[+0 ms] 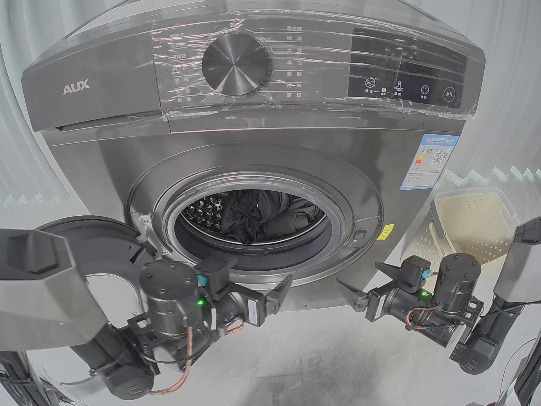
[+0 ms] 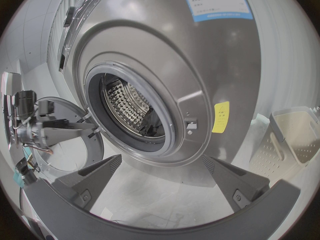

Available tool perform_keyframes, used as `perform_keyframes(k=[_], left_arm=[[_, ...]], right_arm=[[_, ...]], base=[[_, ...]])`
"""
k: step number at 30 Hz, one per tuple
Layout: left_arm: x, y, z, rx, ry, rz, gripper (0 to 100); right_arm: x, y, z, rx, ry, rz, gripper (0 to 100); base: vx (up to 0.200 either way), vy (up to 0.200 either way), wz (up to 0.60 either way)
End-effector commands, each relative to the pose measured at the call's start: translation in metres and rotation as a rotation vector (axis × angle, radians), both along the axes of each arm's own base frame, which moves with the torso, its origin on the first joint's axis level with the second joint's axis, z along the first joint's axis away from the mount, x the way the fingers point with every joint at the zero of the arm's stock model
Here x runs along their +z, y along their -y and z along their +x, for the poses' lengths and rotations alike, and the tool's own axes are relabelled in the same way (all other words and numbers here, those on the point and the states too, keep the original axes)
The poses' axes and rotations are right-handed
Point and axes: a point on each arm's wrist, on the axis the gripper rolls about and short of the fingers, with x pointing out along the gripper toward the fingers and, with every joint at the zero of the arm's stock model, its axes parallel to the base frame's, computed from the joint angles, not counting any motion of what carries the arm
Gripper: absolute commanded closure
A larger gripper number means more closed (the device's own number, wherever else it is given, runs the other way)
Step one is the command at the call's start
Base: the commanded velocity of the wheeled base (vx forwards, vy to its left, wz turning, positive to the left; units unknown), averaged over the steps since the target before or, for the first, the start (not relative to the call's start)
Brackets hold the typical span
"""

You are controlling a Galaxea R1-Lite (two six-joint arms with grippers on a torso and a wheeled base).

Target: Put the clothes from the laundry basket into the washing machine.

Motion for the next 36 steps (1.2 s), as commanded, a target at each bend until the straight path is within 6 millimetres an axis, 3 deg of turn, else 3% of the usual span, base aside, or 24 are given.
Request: perform_keyframes(k=[1, 7, 9, 10, 18, 22, 36], left_arm=[[0.039, -0.031, -0.056, -0.061, 0.045, -0.133, 0], [0.049, -0.064, -0.084, -0.052, 0.084, -0.186, 0], [0.049, -0.065, -0.085, -0.050, 0.083, -0.185, 0], [0.050, -0.078, -0.089, -0.022, 0.092, -0.187, 0], [0.050, -0.102, -0.093, 0.061, 0.151, -0.108, 0], [0.054, -0.112, -0.092, 0.119, 0.188, -0.090, 0], [0.072, -0.142, -0.121, 0.190, 0.270, -0.067, 0]], right_arm=[[0.020, 0.023, -0.005, -0.060, 0.061, 0.002, 0], [0.038, 0.040, -0.033, -0.063, 0.109, 0.010, 0], [0.039, 0.041, -0.034, -0.064, 0.109, 0.010, 0], [0.045, 0.049, -0.043, -0.075, 0.136, 0.008, 0], [0.045, 0.079, -0.055, -0.170, 0.139, -0.047, 0], [0.048, 0.090, -0.058, -0.222, 0.120, -0.063, 0], [0.059, 0.127, -0.144, -0.276, 0.051, -0.103, 0]], base=[[0.000, 0.000, 0.00], [0.000, 0.000, 0.00], [0.000, 0.000, 0.00], [0.000, 0.000, 0.00], [0.000, 0.000, 0.00], [-0.200, 0.000, 0.00], [-0.200, 0.000, 0.00]])
